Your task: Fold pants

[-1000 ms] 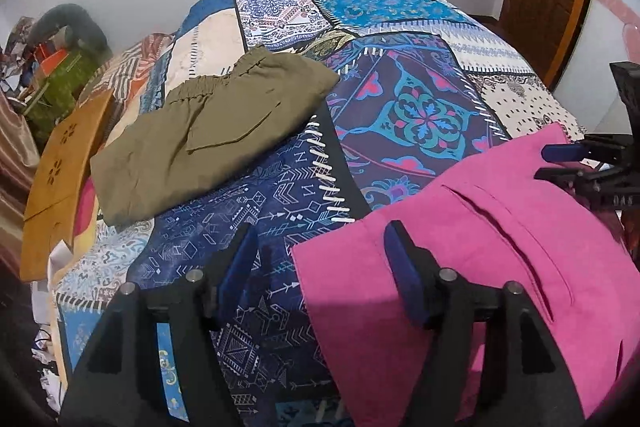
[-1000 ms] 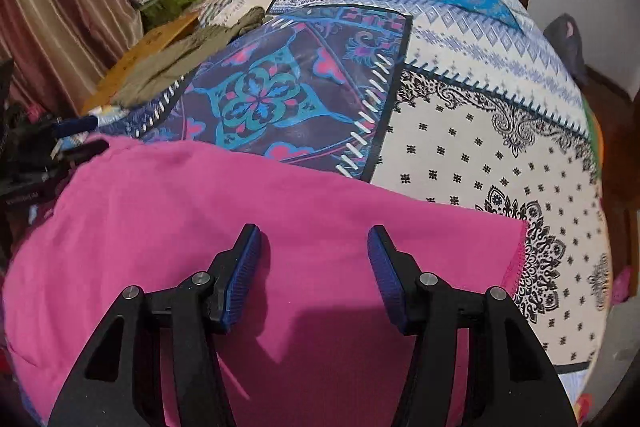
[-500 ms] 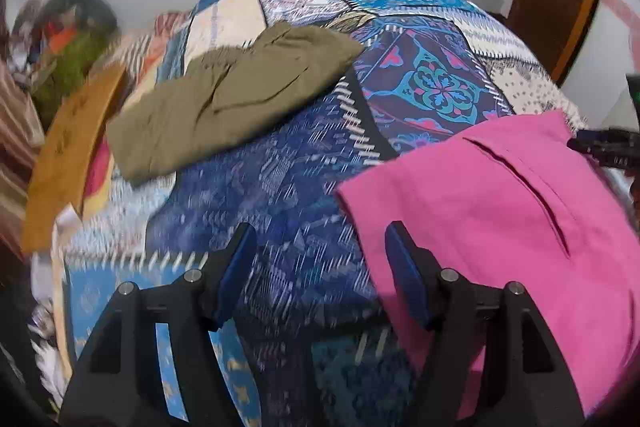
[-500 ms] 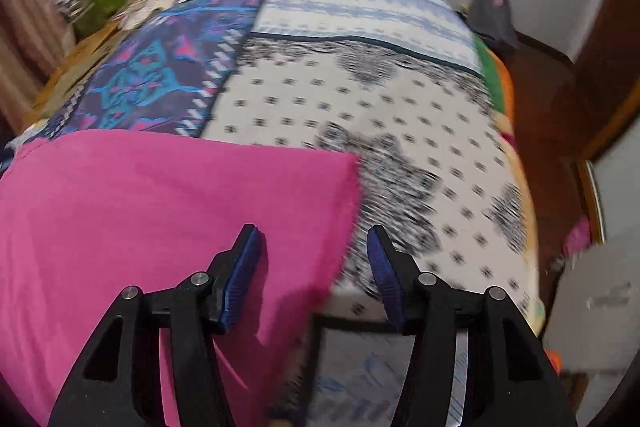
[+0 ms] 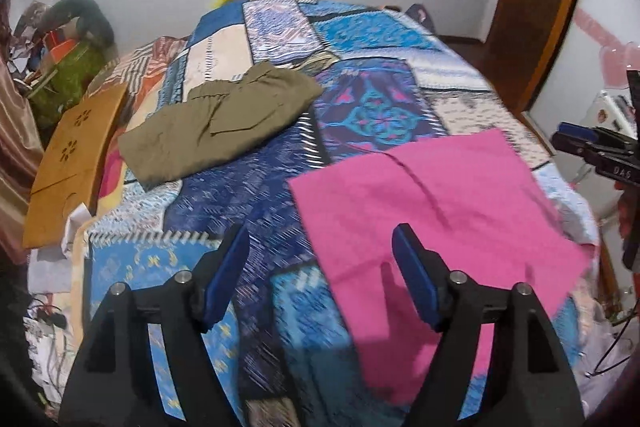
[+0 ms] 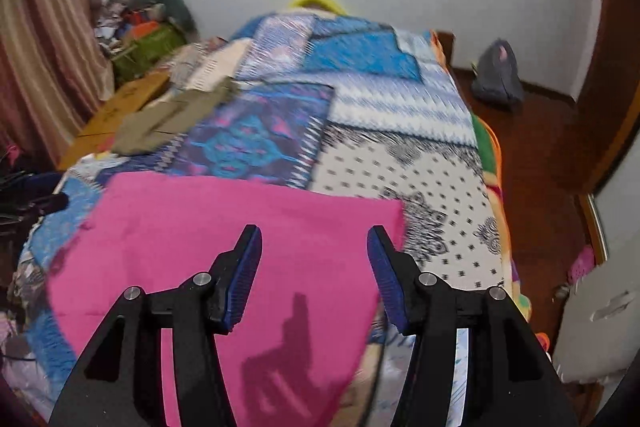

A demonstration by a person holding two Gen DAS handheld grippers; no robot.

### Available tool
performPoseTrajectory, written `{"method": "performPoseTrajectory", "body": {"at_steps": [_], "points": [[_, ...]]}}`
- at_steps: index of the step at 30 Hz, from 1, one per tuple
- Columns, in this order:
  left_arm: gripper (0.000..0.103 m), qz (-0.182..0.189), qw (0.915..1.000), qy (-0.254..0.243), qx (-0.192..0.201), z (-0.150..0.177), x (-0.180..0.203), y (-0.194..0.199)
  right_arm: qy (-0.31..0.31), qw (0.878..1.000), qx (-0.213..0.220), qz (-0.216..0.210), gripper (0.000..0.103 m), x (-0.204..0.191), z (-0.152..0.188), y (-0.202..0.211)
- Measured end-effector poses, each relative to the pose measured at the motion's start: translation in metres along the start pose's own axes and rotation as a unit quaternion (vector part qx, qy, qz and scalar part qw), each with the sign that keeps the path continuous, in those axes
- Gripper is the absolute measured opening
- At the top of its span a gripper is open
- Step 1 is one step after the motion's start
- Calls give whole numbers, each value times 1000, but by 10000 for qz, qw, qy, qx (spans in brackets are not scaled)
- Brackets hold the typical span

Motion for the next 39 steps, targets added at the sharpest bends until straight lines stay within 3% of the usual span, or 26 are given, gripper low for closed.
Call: {"method": "performPoseTrajectory", "body": {"at_steps": [5,10,16,22,26,33,39], "points": [[80,354,9992,191,-89,24,13,21,-1,9991,208,-379,51,-38,13,20],[80,680,9951,617,-375,51,13,21,139,9986,255,-442,51,-70,35,24],[80,1000,9877,916,-781,86,14,17,145,9989,-61,-446,51,-82,58,2],[81,1241,9852,751,-911,108,35,25,259,9979,-471,-355,51,-81,77,-22],[81,1732,9761,978,-873,108,46,29,333,9978,-438,-366,51,-81,79,-22],[83,1984,9665,1358,-893,90,53,16,294,9979,-385,-423,51,-81,82,-22],[83,1954,9608,1793,-813,70,44,2,322,9978,-386,-442,51,-82,83,-22]]}}
Point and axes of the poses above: each gripper's, at about its wrist camera, not at the fingertips, and y roughly against the way its jaws point, x to its right, z to its underside, the point moved 4 cm from there along -y, roughly the way its jaws point, and after that the axes turned 4 degrees about -z, right-handed, at the moved point
